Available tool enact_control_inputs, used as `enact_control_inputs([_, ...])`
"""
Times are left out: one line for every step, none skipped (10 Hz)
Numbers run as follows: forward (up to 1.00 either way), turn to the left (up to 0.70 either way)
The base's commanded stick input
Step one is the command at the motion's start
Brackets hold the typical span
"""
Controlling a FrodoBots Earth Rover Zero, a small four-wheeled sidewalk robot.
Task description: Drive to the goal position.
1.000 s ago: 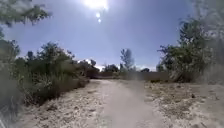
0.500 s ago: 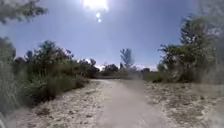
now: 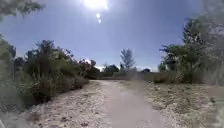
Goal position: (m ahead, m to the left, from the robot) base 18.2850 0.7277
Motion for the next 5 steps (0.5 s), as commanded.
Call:
enact_control_inputs([0.45,0.00])
enact_control_inputs([0.45,0.00])
enact_control_inputs([0.45,0.00])
enact_control_inputs([0.45,0.00])
enact_control_inputs([0.45,0.00])
